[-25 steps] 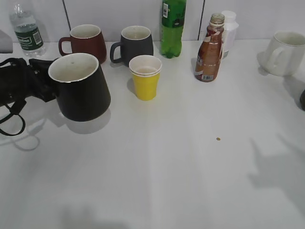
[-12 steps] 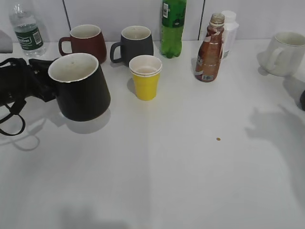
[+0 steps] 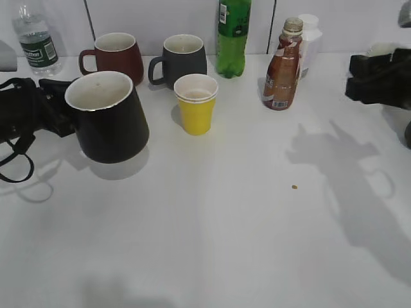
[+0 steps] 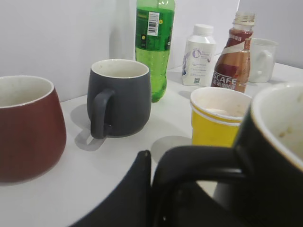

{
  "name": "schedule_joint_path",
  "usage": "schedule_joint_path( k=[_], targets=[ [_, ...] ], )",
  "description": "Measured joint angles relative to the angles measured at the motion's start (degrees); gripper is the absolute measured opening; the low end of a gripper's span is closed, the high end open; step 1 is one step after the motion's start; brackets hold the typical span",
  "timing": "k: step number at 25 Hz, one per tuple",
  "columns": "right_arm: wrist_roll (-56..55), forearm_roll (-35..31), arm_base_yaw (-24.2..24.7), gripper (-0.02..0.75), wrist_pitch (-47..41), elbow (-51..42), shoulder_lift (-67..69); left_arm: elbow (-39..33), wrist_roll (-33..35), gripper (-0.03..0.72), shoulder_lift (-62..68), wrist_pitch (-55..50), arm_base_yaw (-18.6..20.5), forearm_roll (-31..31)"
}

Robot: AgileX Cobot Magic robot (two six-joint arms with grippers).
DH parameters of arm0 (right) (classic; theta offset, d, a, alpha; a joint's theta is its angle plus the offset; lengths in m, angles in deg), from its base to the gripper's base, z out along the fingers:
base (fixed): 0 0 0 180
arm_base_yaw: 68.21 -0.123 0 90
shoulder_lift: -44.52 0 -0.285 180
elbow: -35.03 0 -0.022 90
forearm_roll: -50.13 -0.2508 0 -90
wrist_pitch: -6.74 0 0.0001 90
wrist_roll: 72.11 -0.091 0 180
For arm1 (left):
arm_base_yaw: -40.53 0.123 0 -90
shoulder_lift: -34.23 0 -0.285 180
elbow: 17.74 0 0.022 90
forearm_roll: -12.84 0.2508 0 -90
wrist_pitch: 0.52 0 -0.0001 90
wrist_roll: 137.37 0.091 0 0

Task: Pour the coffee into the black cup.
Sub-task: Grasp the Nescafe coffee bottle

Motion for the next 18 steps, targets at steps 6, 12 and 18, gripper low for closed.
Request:
schedule_joint_path(
  k=[6,12,18],
  targets=[
    [-9.6,3.5,-0.1,0.498,8.1,0.0,9.7,0.0,0.0,0.042,0.0,0.0,0.0,0.0],
    [-13.7,16.6,-0.1,0.498,10.4,0.6,18.6,0.0,0.0,0.042,0.0,0.0,0.0,0.0],
    [-18.6,19.1,-0.1,0.606,10.3,5.8,26.2,0.0,0.0,0.042,0.0,0.0,0.0,0.0]
  ],
)
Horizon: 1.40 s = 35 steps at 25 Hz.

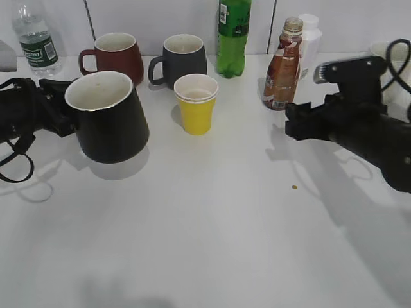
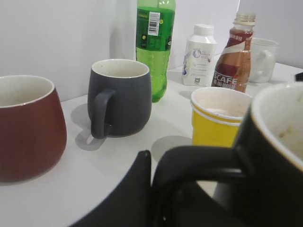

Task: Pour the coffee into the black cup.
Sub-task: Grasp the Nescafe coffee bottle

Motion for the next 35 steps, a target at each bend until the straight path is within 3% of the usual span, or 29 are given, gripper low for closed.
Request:
schedule_joint_path(
  k=[4,13,25,30,35],
  targets=[
    [-1.6,1.3,0.0,0.660,-1.1,5.9,4.1,0.0,0.0,0.041,0.0,0.0,0.0,0.0],
    [-1.9,2.9,0.0,0.664,-1.2,17.1,12.7,0.0,0.0,0.041,0.0,0.0,0.0,0.0],
    [-1.9,-0.7,0.0,0.658,-1.6,29.1,22.8,0.0,0.0,0.041,0.0,0.0,0.0,0.0],
    [-1.9,-0.9,0.0,0.626,-1.5,31.0,24.3,0.0,0.0,0.041,0.0,0.0,0.0,0.0],
    [-1.9,-0.9,0.1,0.531,-1.5,31.0,24.3,0.0,0.0,0.041,0.0,0.0,0.0,0.0]
  ],
)
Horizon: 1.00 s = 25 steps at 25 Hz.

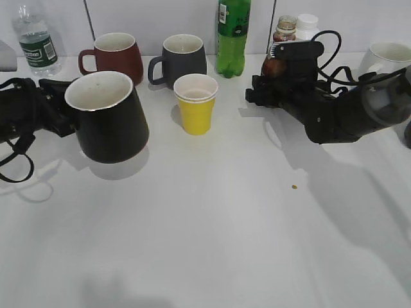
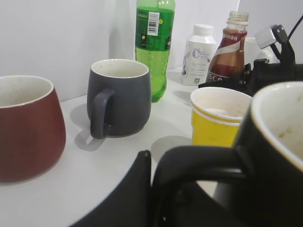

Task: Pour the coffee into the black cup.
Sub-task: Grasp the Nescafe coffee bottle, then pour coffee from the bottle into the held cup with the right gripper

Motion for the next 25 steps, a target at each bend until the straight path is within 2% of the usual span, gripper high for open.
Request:
schedule_joint_path(
  k=[9,16,21,25],
  targets=[
    [0.1,0.0,0.0,0.531,0.7,0.0,0.2,0.0,0.0,0.041,0.0,0.0,0.0,0.1],
    [0.1,0.0,0.0,0.531,-9.4,-3.3,-7.1,0.0,0.0,0.041,0.0,0.0,-0.3,0.6],
    [0.1,0.6,0.0,0.530,-9.9,-10.1,-17.7,0.0,0.0,0.041,0.0,0.0,-3.4,0.6],
    [0.1,8.9,0.0,0.530,-10.0,-16.2,-25.3,0.0,0.0,0.041,0.0,0.0,-7.3,0.6]
  ],
)
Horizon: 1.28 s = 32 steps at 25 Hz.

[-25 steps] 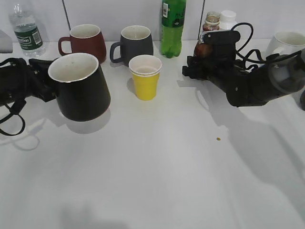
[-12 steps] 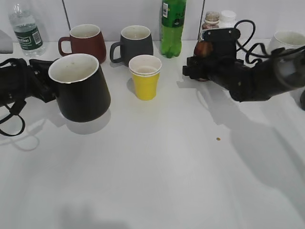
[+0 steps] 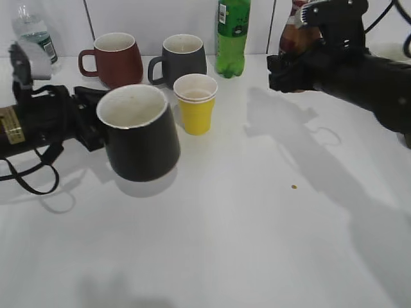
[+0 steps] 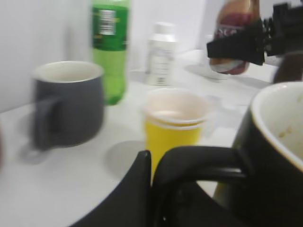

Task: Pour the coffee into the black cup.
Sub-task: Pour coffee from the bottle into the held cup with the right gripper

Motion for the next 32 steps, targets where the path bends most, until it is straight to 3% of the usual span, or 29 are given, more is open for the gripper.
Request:
schedule_joint_path(
  k=[5,13,25,32],
  targets=[
    [0.0,13.8,0.0,0.530,-1.7,-5.0,-8.4,0.0,0.0,0.041,0.0,0.0,-5.2,-0.2],
    [8.2,22.6,0.0,0.530,-4.7,-5.9,-15.5,4.4,0.0,0.041,0.0,-1.4,-10.9,-0.2],
    [24.9,25.9,0.0,0.530,-2.4,-5.9,-16.9,14.4,-1.0,0.041,2.3,-8.5,-16.8,-0.2],
    [37.9,26.0,0.0,0.530,-1.2,-5.9,-16.9,15.3,-2.2,0.041,2.5,-10.3,-18.1,-1.2]
  ],
)
